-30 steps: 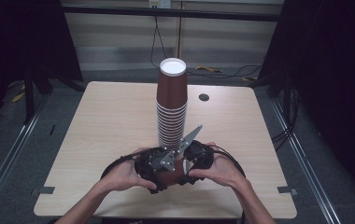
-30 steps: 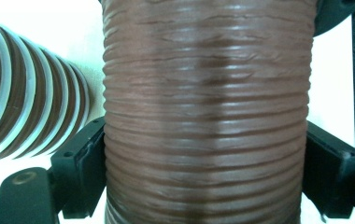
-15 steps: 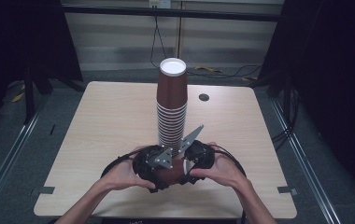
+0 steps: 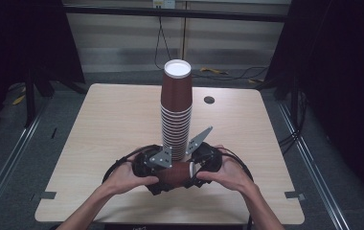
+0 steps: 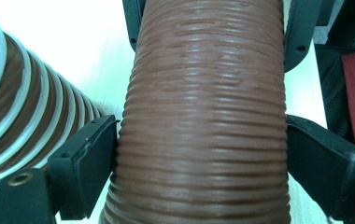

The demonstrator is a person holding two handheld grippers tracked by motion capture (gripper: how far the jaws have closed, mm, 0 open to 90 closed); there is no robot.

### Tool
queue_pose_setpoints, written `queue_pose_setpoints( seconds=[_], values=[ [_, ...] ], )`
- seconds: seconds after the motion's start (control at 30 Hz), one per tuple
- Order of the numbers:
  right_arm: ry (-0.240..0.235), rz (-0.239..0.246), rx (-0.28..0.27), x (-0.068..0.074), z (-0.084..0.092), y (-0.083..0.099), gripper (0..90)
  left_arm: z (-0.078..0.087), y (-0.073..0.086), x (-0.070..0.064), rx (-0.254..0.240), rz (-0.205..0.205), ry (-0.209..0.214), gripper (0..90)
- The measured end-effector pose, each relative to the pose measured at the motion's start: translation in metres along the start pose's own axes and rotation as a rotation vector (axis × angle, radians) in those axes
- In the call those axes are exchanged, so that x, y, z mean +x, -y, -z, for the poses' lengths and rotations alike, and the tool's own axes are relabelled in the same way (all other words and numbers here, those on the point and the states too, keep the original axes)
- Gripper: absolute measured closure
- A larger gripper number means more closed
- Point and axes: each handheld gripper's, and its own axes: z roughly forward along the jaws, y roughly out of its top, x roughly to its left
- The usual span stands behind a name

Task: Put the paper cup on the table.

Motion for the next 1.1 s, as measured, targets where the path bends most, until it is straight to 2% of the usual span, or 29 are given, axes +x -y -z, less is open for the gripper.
queue_pose_setpoints(
  seconds=[0.1, 0.17, 0.27, 0.3, 0.4, 0.47, 0.5, 0.63, 0.8, 0.87, 1.0, 1.1],
  values=[
    [0.003, -0.005, -0.008, 0.0, 0.001, 0.0, 24.0, 0.002, 0.001, 0.001, -0.018, 0.015, 0.003, 13.1],
    [-0.001, -0.003, -0.01, 0.0, 0.002, 0.0, 24.0, 0.003, 0.002, 0.001, -0.05, 0.024, 0.001, 13.1],
    [0.001, 0.0, -0.021, 0.0, 0.002, 0.0, 24.0, 0.006, 0.002, 0.001, -0.061, 0.038, 0.003, 13.2],
    [0.0, 0.007, -0.022, 0.0, 0.002, 0.0, 24.0, 0.007, 0.002, 0.001, -0.066, 0.039, -0.01, 13.2],
    [0.008, 0.007, -0.023, 0.0, 0.002, 0.0, 24.0, 0.011, 0.003, 0.001, -0.098, 0.052, -0.015, 14.0],
    [0.02, 0.004, -0.01, 0.0, 0.001, 0.0, 24.0, 0.014, 0.004, 0.002, -0.122, 0.047, -0.023, 16.2],
    [0.025, 0.009, -0.009, -0.001, 0.0, 0.001, 24.0, 0.016, 0.004, 0.002, -0.135, 0.058, -0.028, 16.1],
    [0.029, -0.018, -0.016, -0.003, 0.002, 0.004, 24.0, 0.02, 0.007, 0.002, -0.163, 0.073, -0.041, 15.8],
    [0.05, -0.026, -0.037, -0.006, 0.006, 0.008, 23.9, 0.025, 0.011, 0.002, -0.197, 0.094, -0.105, 15.8],
    [0.058, -0.033, -0.043, -0.007, 0.008, 0.01, 23.9, 0.026, 0.012, 0.003, -0.224, 0.111, -0.096, 16.0],
    [0.065, -0.048, -0.066, -0.006, 0.012, 0.014, 23.9, 0.029, 0.015, 0.004, -0.252, 0.127, -0.121, 15.7],
    [0.077, -0.059, -0.074, -0.007, 0.014, 0.017, 23.8, 0.032, 0.018, 0.005, -0.269, 0.148, -0.119, 16.3]
  ],
)
